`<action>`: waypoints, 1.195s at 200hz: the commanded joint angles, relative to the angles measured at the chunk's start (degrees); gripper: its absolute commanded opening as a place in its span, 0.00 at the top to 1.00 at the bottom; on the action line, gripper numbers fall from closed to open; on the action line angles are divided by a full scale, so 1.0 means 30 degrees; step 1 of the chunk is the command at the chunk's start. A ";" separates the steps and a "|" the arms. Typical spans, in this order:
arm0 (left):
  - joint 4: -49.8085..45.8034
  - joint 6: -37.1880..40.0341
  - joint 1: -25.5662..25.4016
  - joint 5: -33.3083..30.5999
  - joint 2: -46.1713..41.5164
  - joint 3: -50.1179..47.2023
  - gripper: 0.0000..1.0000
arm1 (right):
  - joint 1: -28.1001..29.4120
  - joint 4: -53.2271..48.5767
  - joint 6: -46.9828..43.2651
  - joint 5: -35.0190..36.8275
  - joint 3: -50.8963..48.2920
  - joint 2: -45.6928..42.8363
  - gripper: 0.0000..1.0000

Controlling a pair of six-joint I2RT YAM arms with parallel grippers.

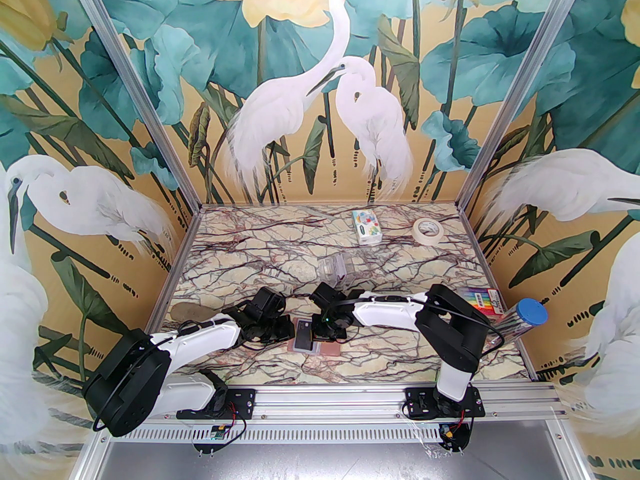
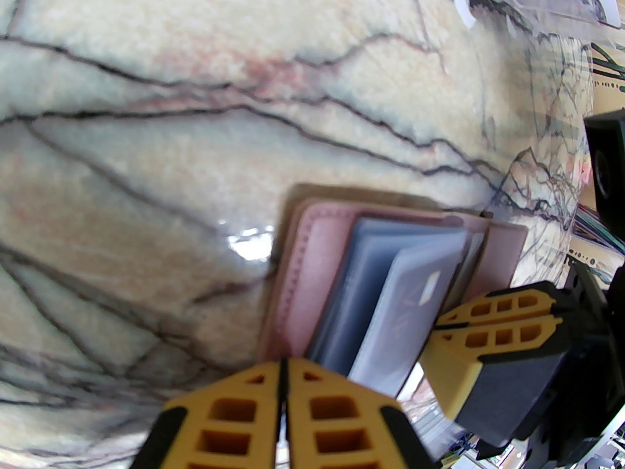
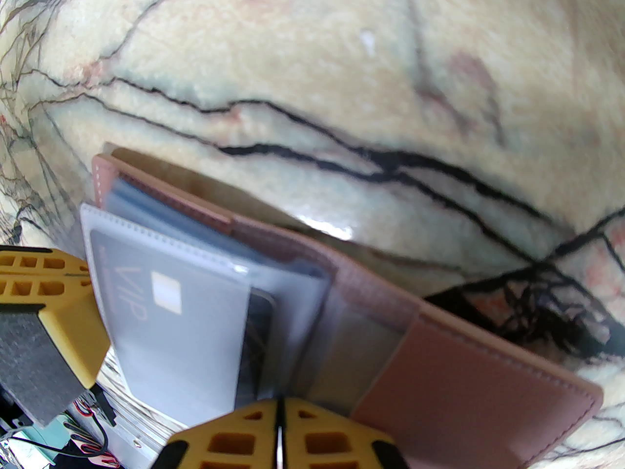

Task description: Put the credit cards into the card holder

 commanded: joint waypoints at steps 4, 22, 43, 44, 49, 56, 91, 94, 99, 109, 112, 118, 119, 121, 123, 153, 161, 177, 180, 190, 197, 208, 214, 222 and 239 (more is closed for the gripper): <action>-0.0007 0.0191 -0.0401 -0.0287 0.0816 -0.0666 0.91 | 0.0307 0.1772 0.0029 -0.0363 -0.0064 -0.0302 0.91; -0.0084 0.0233 -0.0400 -0.0317 0.0816 -0.0657 0.91 | 0.0300 0.1715 0.0010 -0.0349 -0.0105 -0.0344 0.91; -0.0085 0.0225 -0.0401 -0.0324 0.0787 -0.0663 0.91 | 0.0320 0.1595 -0.0042 -0.0312 -0.0142 -0.0458 0.91; -0.0089 0.0214 -0.0401 -0.0320 0.0787 -0.0657 0.91 | 0.0317 0.1596 -0.0043 -0.0299 -0.0124 -0.0476 0.91; -0.0121 0.0204 -0.0396 -0.0338 0.0779 -0.0661 0.91 | 0.0291 0.1570 -0.0022 -0.0286 -0.0154 -0.0529 0.91; -0.0102 0.0218 -0.0401 -0.0345 0.0786 -0.0652 0.91 | 0.0312 0.1505 -0.0086 -0.0242 -0.0164 -0.0618 0.91; -0.0232 0.0233 -0.0388 -0.0402 0.0813 -0.0564 0.91 | 0.0285 0.0523 -0.0396 0.0211 0.0040 -0.1159 0.90; -0.0242 0.0233 -0.0400 -0.0404 0.0816 -0.0571 0.91 | 0.0278 0.0448 -0.0470 0.0238 0.0044 -0.1240 0.91; -0.0240 0.0233 -0.0401 -0.0423 0.0816 -0.0545 0.91 | 0.0285 0.0299 -0.0503 0.0297 0.0043 -0.1346 0.90; -0.0277 0.0255 -0.0423 -0.0423 0.0815 -0.0534 0.91 | 0.0285 0.0127 -0.0529 0.0329 0.0024 -0.1591 0.90; -0.0284 0.0232 -0.0404 -0.0432 0.0794 -0.0552 0.91 | 0.0285 0.0054 -0.0537 0.0357 0.0036 -0.1664 0.90; -0.0292 0.0239 -0.0412 -0.0433 0.0809 -0.0536 0.91 | 0.0285 -0.0075 -0.0556 0.0441 0.0014 -0.1814 0.90; -0.0280 0.0251 -0.0407 -0.0434 0.0813 -0.0550 0.91 | 0.0285 -0.0103 -0.0579 0.0459 0.0013 -0.1842 0.90; -0.0279 0.0244 -0.0410 -0.0434 0.0816 -0.0545 0.91 | 0.0271 -0.0147 -0.0596 0.0508 0.0026 -0.1901 0.90; -0.0286 0.0258 -0.0418 -0.0434 0.0816 -0.0559 0.91 | 0.0282 -0.0194 -0.0600 0.0528 0.0037 -0.1937 0.90; -0.0234 0.0262 -0.0402 -0.0432 0.0813 -0.0560 0.91 | 0.0213 -0.0370 -0.0631 0.0958 -0.0072 -0.2456 0.89; -0.0238 0.0267 -0.0424 -0.0433 0.0817 -0.0556 0.91 | 0.0198 -0.0227 -0.0533 0.1003 -0.0184 -0.2454 0.89; -0.0226 0.0289 -0.0425 -0.0405 0.0816 -0.0536 0.91 | 0.0153 0.0329 -0.0171 0.0960 -0.0438 -0.2348 0.89; -0.0237 0.0287 -0.0430 -0.0405 0.0817 -0.0556 0.91 | 0.0166 0.0420 -0.0101 0.0925 -0.0466 -0.2304 0.89; -0.0219 0.0264 -0.0404 -0.0404 0.0816 -0.0563 0.91 | 0.0139 0.0714 0.0042 0.0814 -0.0588 -0.2075 0.90; -0.0211 0.0262 -0.0423 -0.0390 0.0817 -0.0585 0.91 | 0.0137 0.0897 0.0166 0.0699 -0.0595 -0.1896 0.90; -0.0185 0.0261 -0.0401 -0.0404 0.0816 -0.0578 0.91 | 0.0131 0.1244 0.0280 0.0528 -0.0680 -0.1651 0.90; -0.0171 0.0262 -0.0417 -0.0404 0.0817 -0.0592 0.91 | 0.0139 0.1369 0.0332 0.0505 -0.0741 -0.1541 0.90; -0.0166 0.0259 -0.0401 -0.0404 0.0817 -0.0604 0.91 | 0.0117 0.1464 0.0422 0.0527 -0.0750 -0.1422 0.90; -0.0173 0.0262 -0.0401 -0.0404 0.0779 -0.0634 0.91 | 0.0076 0.1576 0.0484 0.0534 -0.0868 -0.1296 0.90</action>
